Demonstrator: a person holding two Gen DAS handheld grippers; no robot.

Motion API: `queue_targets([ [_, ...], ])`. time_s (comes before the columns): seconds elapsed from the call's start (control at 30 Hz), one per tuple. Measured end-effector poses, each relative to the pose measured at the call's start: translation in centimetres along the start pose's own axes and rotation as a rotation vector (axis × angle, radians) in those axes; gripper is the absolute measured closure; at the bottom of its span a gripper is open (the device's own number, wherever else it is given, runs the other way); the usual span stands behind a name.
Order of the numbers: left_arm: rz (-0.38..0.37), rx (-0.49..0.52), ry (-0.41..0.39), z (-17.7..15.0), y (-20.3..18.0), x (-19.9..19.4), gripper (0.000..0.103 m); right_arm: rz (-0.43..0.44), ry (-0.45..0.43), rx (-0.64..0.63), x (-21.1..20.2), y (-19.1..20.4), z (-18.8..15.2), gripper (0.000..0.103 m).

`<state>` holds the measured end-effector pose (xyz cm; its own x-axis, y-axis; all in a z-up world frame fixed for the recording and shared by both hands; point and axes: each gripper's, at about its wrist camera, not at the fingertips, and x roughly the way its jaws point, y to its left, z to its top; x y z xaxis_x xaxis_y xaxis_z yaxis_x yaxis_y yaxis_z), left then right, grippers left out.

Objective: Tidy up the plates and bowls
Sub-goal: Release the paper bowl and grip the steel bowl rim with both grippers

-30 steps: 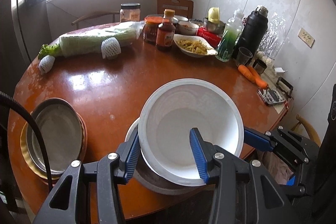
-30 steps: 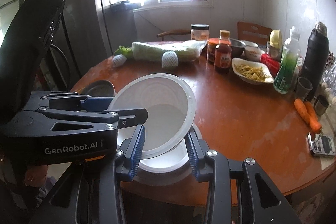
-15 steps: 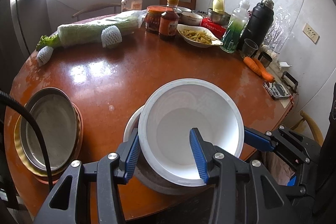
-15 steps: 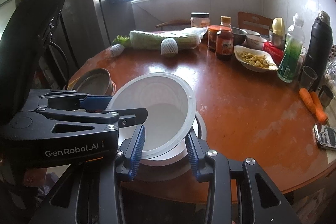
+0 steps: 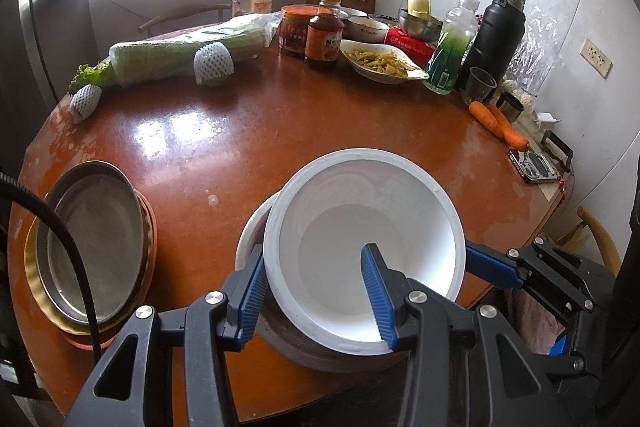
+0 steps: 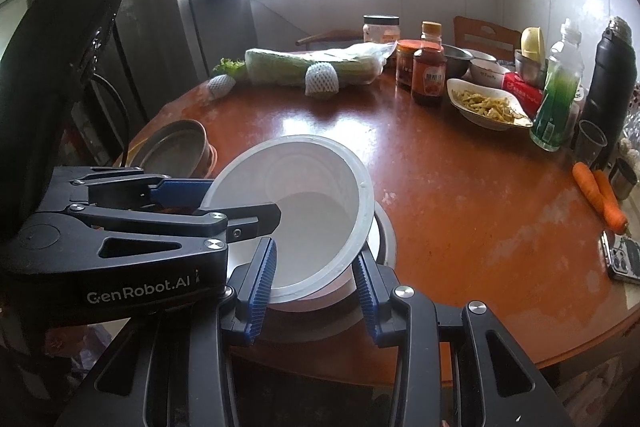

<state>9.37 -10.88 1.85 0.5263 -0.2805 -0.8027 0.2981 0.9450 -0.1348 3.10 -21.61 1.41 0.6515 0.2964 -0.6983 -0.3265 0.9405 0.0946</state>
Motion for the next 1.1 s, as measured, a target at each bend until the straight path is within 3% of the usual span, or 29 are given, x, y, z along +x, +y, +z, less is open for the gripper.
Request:
queue_targets([
  [0.8,0.008,-0.011,0.017,-0.14,0.32,0.54,0.056,-0.016,0.023,-0.004,0.72,-0.03,-0.12,0.061],
  [1.1,-0.006,-0.017,-0.005,-0.1,0.9,-0.14,0.056,-0.037,0.009,0.001,0.19,-0.3,0.01,0.054],
])
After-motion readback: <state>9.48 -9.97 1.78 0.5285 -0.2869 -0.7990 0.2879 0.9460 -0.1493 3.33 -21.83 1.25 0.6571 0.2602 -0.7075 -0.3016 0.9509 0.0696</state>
